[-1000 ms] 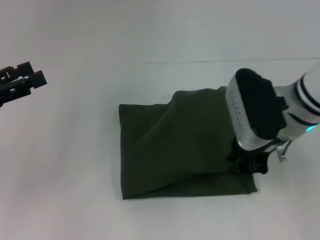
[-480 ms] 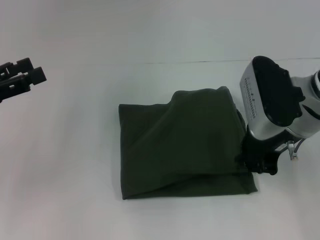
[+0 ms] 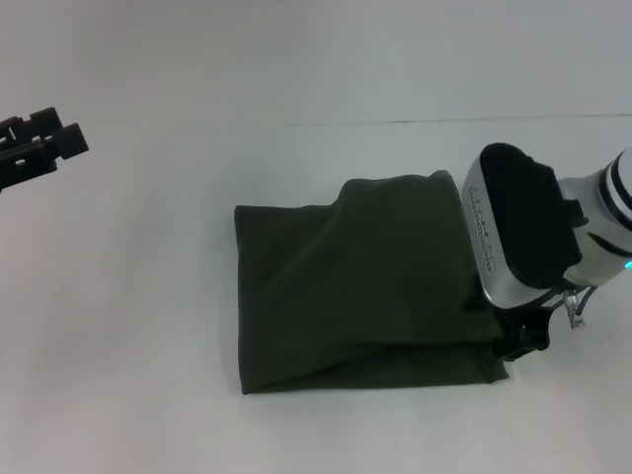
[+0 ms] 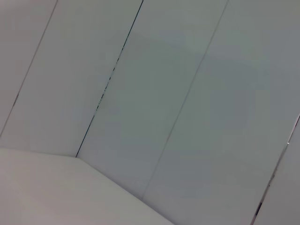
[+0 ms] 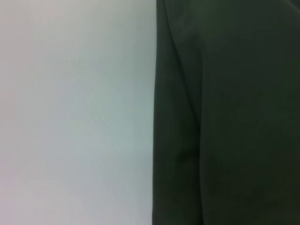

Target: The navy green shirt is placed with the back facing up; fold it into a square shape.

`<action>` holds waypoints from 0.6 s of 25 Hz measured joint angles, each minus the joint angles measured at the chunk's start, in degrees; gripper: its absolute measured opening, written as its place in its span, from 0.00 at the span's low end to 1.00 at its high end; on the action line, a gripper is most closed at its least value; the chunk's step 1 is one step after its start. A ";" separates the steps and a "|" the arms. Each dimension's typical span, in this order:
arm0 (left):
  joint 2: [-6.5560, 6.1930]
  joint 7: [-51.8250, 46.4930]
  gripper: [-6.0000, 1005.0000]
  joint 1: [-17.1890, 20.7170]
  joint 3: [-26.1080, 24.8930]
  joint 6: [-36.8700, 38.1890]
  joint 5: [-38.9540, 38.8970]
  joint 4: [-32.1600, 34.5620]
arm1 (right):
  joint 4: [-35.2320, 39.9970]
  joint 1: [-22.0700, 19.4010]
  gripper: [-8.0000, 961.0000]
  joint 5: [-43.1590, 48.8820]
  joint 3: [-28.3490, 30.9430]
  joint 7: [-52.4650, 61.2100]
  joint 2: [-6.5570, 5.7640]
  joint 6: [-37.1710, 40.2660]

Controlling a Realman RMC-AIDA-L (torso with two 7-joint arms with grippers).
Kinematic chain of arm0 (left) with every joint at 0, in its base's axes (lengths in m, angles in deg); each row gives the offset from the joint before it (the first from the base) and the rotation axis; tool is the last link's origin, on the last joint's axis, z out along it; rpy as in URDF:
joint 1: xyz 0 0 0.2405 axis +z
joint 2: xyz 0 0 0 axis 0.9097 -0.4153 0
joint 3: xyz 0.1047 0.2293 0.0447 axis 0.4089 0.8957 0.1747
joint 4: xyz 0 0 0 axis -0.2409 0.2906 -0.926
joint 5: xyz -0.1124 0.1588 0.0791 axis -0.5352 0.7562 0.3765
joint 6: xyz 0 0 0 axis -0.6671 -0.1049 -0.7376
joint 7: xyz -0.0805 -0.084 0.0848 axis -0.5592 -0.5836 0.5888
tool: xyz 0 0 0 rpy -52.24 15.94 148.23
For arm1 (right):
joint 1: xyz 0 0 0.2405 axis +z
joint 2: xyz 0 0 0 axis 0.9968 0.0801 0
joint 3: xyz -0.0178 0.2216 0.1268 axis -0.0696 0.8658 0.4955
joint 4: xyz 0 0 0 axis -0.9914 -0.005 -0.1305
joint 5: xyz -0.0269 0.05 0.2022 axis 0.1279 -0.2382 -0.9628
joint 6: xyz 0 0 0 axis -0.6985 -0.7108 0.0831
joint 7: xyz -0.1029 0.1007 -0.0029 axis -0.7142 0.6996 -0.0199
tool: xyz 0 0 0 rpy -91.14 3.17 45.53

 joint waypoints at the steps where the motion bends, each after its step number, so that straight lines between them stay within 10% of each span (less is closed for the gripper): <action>1: 0.03 -0.05 0.88 -0.02 -0.02 -0.01 0.00 0.00 | -0.10 -0.12 0.44 0.00 -0.45 0.00 0.01 -0.55; 8: 0.02 -0.09 0.88 -0.28 -0.61 0.06 0.00 0.00 | -1.40 -1.16 0.65 0.00 -4.21 0.36 0.08 -4.19; 15: -0.09 -0.08 0.88 -0.64 -0.63 -0.05 0.00 0.00 | -1.96 -1.17 0.52 0.89 -4.05 1.20 0.07 -7.07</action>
